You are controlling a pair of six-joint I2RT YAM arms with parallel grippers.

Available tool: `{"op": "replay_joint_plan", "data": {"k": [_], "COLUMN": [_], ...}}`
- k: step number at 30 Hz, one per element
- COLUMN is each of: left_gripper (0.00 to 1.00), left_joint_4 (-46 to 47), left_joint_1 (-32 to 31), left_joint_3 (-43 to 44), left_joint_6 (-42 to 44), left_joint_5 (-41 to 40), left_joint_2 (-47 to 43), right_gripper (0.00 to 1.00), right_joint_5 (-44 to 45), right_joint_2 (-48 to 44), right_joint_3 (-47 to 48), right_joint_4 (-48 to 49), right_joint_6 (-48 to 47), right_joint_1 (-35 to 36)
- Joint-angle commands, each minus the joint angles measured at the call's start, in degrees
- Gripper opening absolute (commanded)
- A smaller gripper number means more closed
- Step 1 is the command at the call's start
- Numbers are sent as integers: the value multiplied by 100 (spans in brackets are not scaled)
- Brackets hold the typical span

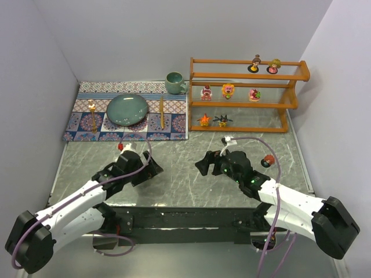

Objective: Place and organize the plastic toys onto the shelf

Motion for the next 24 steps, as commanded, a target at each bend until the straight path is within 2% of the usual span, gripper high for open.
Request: {"op": "replay_joint_plan", "data": {"k": [1, 12, 24], "left_gripper": [97, 97, 97], "left_joint_4": [488, 1042, 1420], "left_joint_1": [-31, -198, -470], "left_joint_3": [-35, 158, 738], "left_joint_6": [-24, -112, 11], "left_joint_5": [-46, 139, 68], "left_joint_2": [-21, 471, 1340], "right_gripper": [100, 100, 100], "right_joint_5": [41, -39, 5], "right_joint_2": [98, 133, 142], "right_joint_3": [-40, -40, -66], "right_joint_4": [319, 301, 301], "right_joint_6": [49, 49, 41], "right_joint_1": [38, 38, 29]}}
